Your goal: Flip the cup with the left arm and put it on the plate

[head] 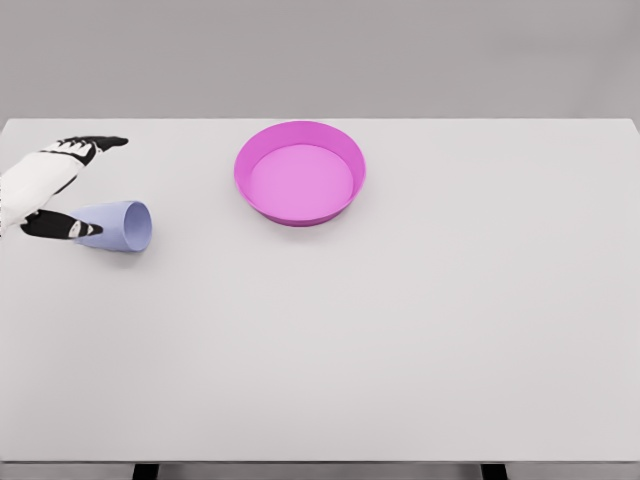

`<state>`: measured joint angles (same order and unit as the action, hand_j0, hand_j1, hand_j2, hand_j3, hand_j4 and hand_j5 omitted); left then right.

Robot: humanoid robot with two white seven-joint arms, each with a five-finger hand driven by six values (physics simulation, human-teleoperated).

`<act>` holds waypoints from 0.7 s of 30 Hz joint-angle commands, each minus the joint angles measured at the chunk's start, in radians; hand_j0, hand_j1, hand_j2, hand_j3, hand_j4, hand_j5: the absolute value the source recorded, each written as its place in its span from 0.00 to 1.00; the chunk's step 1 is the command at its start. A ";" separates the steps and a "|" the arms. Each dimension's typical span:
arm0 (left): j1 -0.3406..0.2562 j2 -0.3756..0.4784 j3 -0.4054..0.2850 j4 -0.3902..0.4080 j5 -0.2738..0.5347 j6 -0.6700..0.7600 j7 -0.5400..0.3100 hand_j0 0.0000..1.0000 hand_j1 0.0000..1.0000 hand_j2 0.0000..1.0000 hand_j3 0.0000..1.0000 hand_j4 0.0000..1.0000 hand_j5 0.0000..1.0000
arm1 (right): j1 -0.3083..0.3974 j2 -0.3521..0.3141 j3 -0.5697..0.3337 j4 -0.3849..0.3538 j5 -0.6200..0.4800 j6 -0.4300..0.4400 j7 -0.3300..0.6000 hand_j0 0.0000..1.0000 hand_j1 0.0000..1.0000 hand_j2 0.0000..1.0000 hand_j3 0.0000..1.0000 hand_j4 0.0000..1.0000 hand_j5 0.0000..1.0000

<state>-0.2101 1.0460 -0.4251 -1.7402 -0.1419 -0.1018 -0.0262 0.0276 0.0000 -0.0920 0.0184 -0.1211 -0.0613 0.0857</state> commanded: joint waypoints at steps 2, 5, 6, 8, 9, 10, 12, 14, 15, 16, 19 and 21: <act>-0.005 -0.011 -0.057 0.008 0.004 0.020 -0.008 1.00 1.00 1.00 1.00 1.00 1.00 | 0.000 0.000 0.000 0.000 0.000 0.000 0.000 1.00 1.00 1.00 1.00 1.00 1.00; -0.005 -0.011 -0.064 0.014 0.021 0.020 -0.061 1.00 1.00 1.00 1.00 1.00 1.00 | 0.000 0.000 0.000 0.000 0.000 0.000 0.000 1.00 1.00 1.00 1.00 1.00 1.00; -0.006 -0.011 -0.066 0.021 0.036 0.020 -0.069 1.00 1.00 1.00 1.00 1.00 1.00 | 0.000 0.000 0.000 0.000 0.000 0.000 0.000 1.00 1.00 1.00 1.00 1.00 1.00; -0.009 -0.011 -0.066 0.030 0.051 0.020 -0.101 1.00 1.00 1.00 1.00 1.00 1.00 | 0.000 0.000 0.000 0.000 0.000 0.000 0.000 1.00 1.00 1.00 1.00 1.00 1.00; -0.017 -0.011 -0.067 0.039 0.061 0.022 -0.124 1.00 1.00 1.00 1.00 1.00 1.00 | 0.000 0.000 0.000 0.000 0.000 0.000 0.000 1.00 1.00 1.00 1.00 1.00 1.00; -0.018 -0.011 -0.067 0.045 0.074 0.025 -0.136 1.00 1.00 1.00 1.00 1.00 1.00 | 0.000 0.000 0.000 0.000 0.000 0.000 0.000 1.00 1.00 1.00 1.00 1.00 1.00; -0.028 -0.011 -0.067 0.045 0.122 0.085 -0.138 1.00 1.00 1.00 1.00 1.00 1.00 | 0.000 0.000 0.000 0.000 0.000 0.000 0.000 1.00 1.00 1.00 1.00 1.00 1.00; -0.032 -0.011 -0.067 0.045 0.146 0.094 -0.138 1.00 1.00 1.00 1.00 1.00 1.00 | 0.000 0.000 0.000 0.000 0.000 0.000 0.000 1.00 1.00 1.00 1.00 1.00 1.00; -0.032 -0.011 -0.067 0.047 0.153 0.094 -0.138 1.00 1.00 1.00 1.00 1.00 1.00 | 0.000 0.000 0.000 0.000 0.000 0.000 0.000 1.00 1.00 1.00 1.00 1.00 1.00; -0.034 -0.011 -0.067 0.047 0.154 0.096 -0.138 1.00 1.00 1.00 1.00 1.00 1.00 | 0.000 0.000 0.000 0.000 0.000 0.000 0.000 1.00 1.00 1.00 1.00 1.00 1.00; -0.035 -0.012 -0.067 0.045 0.177 0.128 -0.138 1.00 1.00 1.00 1.00 1.00 1.00 | 0.000 0.000 0.000 0.000 0.000 0.000 0.000 1.00 1.00 1.00 1.00 1.00 1.00; -0.040 -0.026 -0.069 0.048 0.174 0.129 -0.139 1.00 1.00 1.00 1.00 1.00 1.00 | 0.000 0.000 0.000 0.000 0.000 0.000 0.000 1.00 1.00 1.00 1.00 1.00 1.00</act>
<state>-0.2531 1.0278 -0.4943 -1.6930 0.0252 0.0179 -0.1645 0.0276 0.0000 -0.0921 0.0184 -0.1211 -0.0613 0.0857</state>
